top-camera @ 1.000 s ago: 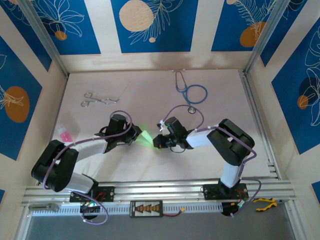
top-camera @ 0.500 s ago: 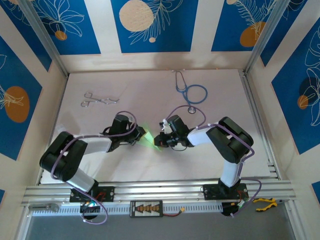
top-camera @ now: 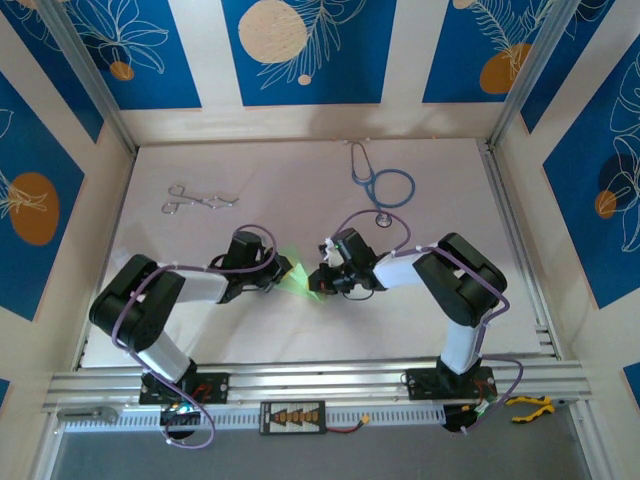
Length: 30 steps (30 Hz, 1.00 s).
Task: Fold a paper plane with a square sheet of paper (pick it up from the middle)
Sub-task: Fourth fold the wing at the center of the table.
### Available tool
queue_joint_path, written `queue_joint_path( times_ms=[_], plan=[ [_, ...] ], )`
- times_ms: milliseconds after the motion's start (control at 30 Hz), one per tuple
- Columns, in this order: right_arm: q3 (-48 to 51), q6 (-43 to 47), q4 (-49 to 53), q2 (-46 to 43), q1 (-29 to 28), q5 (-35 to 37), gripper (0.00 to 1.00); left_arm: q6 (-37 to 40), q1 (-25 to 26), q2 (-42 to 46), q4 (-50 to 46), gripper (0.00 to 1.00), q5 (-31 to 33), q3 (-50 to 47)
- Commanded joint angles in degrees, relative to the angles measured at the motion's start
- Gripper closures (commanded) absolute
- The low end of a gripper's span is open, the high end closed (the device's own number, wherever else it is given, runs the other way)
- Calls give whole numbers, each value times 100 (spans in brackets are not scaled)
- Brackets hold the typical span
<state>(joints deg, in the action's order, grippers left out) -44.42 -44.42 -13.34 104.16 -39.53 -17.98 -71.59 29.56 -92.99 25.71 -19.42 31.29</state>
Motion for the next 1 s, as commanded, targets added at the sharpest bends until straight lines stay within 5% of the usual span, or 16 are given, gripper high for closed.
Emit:
queue_joint_path(
  times_ms=[0,367,967],
  plan=[
    [-34,57,738,-66,-71,401,100,71,40,-167,22,96,90,38],
    [237,-167,834,-362,-11,662,100,224,149,-424,368,93,-377,491],
    [-108,144,1103,-168,50,233,100,301,350,-289,221,90,-64,437]
  ],
)
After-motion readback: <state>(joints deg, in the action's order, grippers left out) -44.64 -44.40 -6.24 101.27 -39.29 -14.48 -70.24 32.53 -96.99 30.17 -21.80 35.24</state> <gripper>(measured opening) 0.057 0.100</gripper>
